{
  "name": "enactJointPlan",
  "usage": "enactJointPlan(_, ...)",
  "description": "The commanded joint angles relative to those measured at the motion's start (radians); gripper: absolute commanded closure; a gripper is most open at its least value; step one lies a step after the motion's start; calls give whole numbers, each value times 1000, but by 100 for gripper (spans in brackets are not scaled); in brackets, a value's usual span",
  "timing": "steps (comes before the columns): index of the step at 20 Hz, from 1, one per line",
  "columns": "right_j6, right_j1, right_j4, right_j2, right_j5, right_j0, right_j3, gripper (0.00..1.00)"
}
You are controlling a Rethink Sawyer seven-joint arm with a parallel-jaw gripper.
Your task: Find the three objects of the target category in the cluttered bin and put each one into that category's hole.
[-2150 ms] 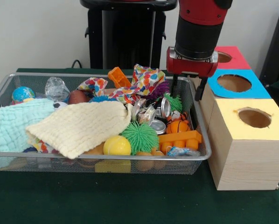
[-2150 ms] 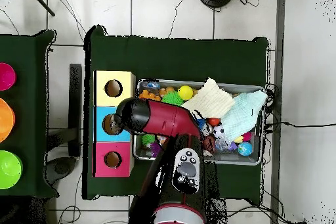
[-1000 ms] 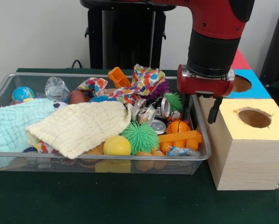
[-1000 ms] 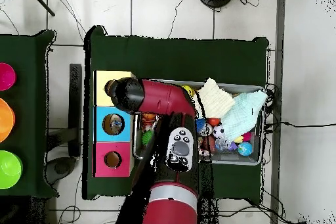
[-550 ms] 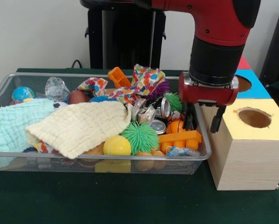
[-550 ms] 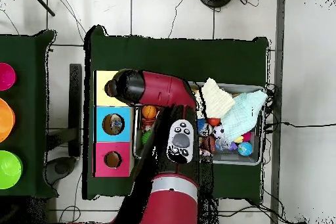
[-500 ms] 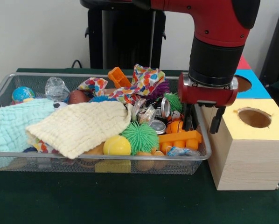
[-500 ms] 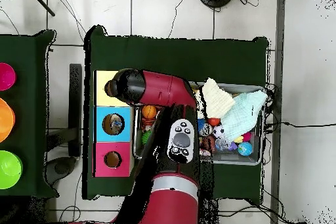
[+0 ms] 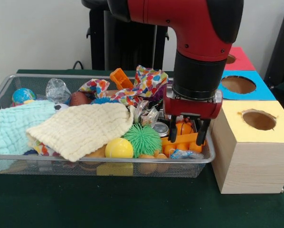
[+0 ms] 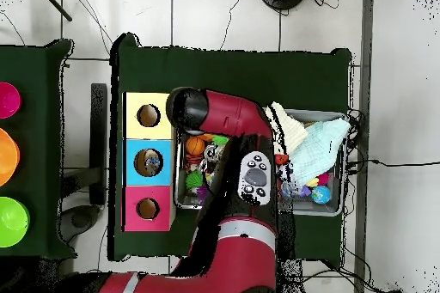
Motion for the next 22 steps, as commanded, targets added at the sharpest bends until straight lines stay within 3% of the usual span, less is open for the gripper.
enactJointPlan(1, 44, 33, -40, 93, 40, -30, 8, 0)
enactJointPlan(22, 47, 84, -36, 113, 6, -37, -22, 0)
